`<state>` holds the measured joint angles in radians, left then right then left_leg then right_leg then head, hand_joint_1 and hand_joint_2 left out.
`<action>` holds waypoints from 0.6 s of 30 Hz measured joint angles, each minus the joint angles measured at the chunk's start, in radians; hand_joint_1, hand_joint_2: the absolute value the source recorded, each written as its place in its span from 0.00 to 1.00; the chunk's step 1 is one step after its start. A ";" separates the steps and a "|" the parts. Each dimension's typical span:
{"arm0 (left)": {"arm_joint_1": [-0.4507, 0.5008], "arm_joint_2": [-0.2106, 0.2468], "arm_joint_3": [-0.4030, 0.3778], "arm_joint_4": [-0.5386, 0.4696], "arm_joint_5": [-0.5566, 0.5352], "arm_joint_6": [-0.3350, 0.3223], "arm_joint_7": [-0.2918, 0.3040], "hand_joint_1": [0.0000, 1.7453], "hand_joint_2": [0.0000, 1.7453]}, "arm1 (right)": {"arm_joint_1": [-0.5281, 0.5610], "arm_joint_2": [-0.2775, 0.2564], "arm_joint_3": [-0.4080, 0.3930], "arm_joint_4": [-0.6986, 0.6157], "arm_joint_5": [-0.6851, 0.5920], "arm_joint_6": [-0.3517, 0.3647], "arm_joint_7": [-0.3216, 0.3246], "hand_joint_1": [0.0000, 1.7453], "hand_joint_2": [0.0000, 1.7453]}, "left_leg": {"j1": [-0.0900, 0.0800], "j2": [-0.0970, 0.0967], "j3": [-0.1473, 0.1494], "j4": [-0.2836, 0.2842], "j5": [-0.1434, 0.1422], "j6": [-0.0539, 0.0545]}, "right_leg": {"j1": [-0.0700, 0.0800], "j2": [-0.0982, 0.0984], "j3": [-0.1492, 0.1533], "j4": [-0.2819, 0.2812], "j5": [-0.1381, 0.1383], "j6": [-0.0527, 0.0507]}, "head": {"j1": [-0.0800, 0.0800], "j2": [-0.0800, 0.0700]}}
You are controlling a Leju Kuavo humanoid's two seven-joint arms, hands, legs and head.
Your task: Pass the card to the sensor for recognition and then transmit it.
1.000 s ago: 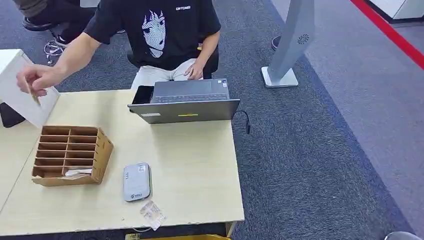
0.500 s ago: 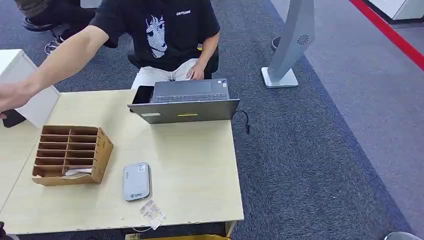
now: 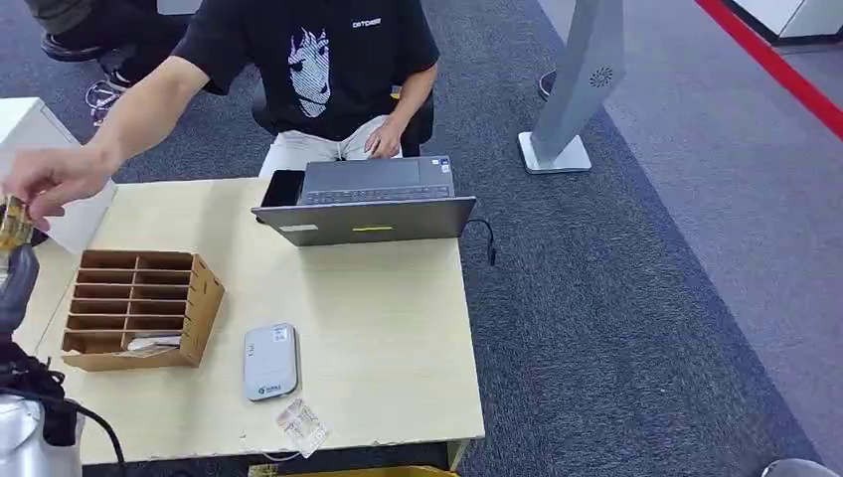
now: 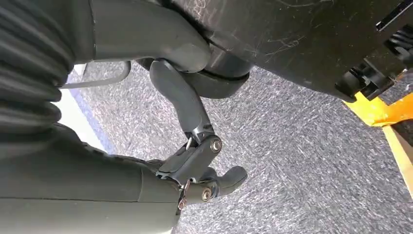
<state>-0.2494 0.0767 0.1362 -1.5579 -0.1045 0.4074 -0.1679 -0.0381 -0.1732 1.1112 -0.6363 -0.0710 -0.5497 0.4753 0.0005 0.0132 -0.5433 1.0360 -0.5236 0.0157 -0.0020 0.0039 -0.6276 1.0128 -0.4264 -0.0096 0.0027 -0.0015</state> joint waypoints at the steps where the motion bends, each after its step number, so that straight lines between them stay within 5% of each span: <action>1: -0.002 -0.002 -0.005 0.006 0.004 0.000 0.000 0.02 1.00 | 0.002 0.000 -0.004 0.000 0.000 -0.001 0.000 0.00 1.00 | 0.000 0.000 0.000 0.000 0.000 0.000 | 0.000 0.000 0.000 0.000 0.000 0.000 | 0.000 0.000; 2: -0.004 -0.003 -0.010 0.011 0.005 0.000 0.000 1.00 1.00 | 0.004 0.000 -0.009 0.000 0.000 -0.002 0.000 0.00 1.00 | 0.000 0.001 0.000 0.000 0.000 0.000 | 0.000 0.000 0.000 0.000 0.000 0.000 | 0.000 0.000; 18: -0.004 0.001 -0.026 0.029 -0.020 0.070 -0.026 1.00 1.00 | 0.020 0.003 -0.036 -0.002 0.056 -0.005 0.012 0.00 1.00 | 0.000 0.000 -0.001 0.000 0.000 0.000 | 0.000 0.000 -0.001 0.000 0.000 0.000 | 0.000 0.000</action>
<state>-0.2532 0.0774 0.1106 -1.5290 -0.1244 0.4772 -0.1938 -0.0184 -0.1701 1.0750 -0.6382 -0.0145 -0.5547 0.4872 0.0007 0.0136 -0.5448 1.0359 -0.5236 0.0156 -0.0020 0.0038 -0.6288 1.0129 -0.4264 -0.0096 0.0023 -0.0015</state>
